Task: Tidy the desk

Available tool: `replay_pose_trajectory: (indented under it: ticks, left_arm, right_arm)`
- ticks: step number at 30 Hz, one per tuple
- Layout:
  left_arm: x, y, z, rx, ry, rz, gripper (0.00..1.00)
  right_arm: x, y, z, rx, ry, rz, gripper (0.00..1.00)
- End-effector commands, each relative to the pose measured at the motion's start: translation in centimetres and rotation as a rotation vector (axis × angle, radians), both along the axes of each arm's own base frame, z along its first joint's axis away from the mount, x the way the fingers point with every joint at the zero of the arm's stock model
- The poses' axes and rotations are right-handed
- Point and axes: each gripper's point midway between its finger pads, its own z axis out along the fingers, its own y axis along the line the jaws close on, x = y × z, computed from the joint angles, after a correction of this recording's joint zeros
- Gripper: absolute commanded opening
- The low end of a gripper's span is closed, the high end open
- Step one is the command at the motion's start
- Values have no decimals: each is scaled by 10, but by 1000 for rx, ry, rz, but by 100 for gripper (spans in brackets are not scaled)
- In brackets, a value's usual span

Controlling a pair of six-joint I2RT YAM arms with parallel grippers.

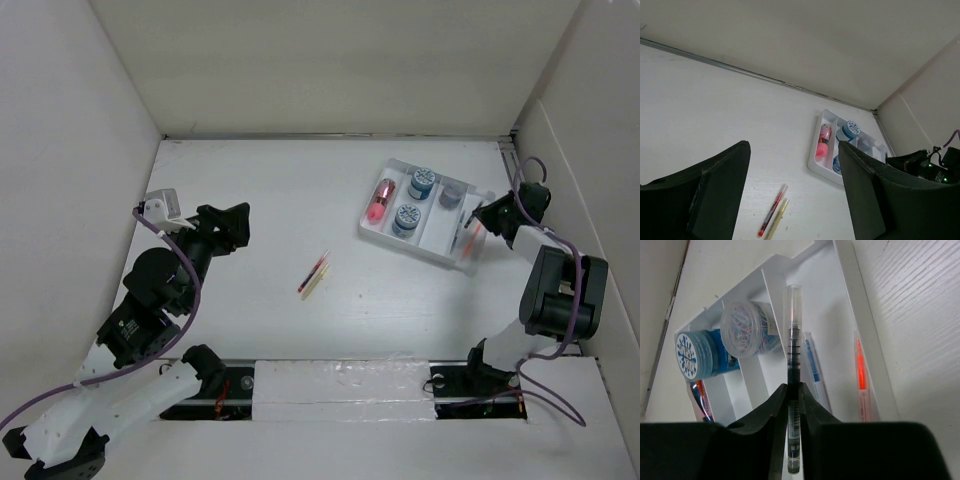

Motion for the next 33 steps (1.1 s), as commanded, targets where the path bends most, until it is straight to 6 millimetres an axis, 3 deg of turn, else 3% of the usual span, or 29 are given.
replay_pose_trajectory:
  ticks: [1,4,6,8,9,10,11,12,13,15,16,17,19,20,21,22,23,24,25,26,29,30,31,33]
  left_arm:
    - [2,-1,9,-12,-30,3,67]
    - [3,-1,8,-10,-29,4,67]
    - [4,-2,6,-6,-25,3,68]
    - [5,-4,5,0,-20,1,68]
    - [5,-4,5,0,-20,1,68]
    - [5,-4,5,1,-22,1,68]
    - [5,-4,5,2,-21,0,68]
    - [5,-5,5,-1,-22,-4,68]
    - [5,-5,4,3,-20,-5,68]
    - [5,-4,4,3,-20,-4,68]
    - [5,-4,6,0,-23,0,68]
    - [5,-3,5,1,-23,3,68]
    - [4,-1,8,-5,-35,8,68]
    - [5,-2,4,1,-30,9,68]
    - [7,-3,3,3,-26,8,68]
    - [7,-4,2,10,-22,8,68]
    - [8,-4,2,9,-22,9,68]
    - [9,-5,0,18,-14,9,68]
    - [10,-6,-1,21,-11,7,68]
    - [11,-7,-2,24,-7,7,68]
    - [11,-9,-4,27,-4,-2,68]
    - [11,-9,-3,26,-5,1,68]
    - [11,-9,-4,30,-3,3,68]
    - [12,-9,-5,33,-4,0,68]
  right_arm:
    - [14,-11,11,-20,-29,-27,20]
    - [12,-20,10,-28,-13,-61,44]
    - [9,-23,12,-34,-13,-88,53]
    - [3,-22,33,-46,-78,-104,57]
    - [4,-18,33,-46,-78,-95,57]
    - [4,-12,58,-56,-148,-79,56]
    - [1,0,64,-53,-179,-50,51]
    - [0,15,76,-56,-222,-13,36]
    - [-2,52,105,-68,-306,71,25]
    - [-10,97,112,-108,-335,171,2]
    - [-14,111,111,-152,-325,181,0]
    - [-24,155,110,-185,-322,281,0]
    - [-34,188,102,-229,-285,337,0]
    - [-48,227,94,-225,-273,431,0]
    - [-57,245,85,-224,-259,471,1]
    - [-63,261,82,-228,-263,497,6]
    - [-82,296,77,-220,-260,575,14]
    - [-90,310,64,-236,-229,601,32]
    - [-94,321,62,-254,-222,598,37]
    - [-110,346,52,-266,-206,638,45]
    - [-130,378,34,-302,-173,677,49]
    - [-140,391,16,-336,-140,703,48]
    - [-141,386,3,-396,-98,678,47]
    - [-138,398,1,-408,-84,656,45]
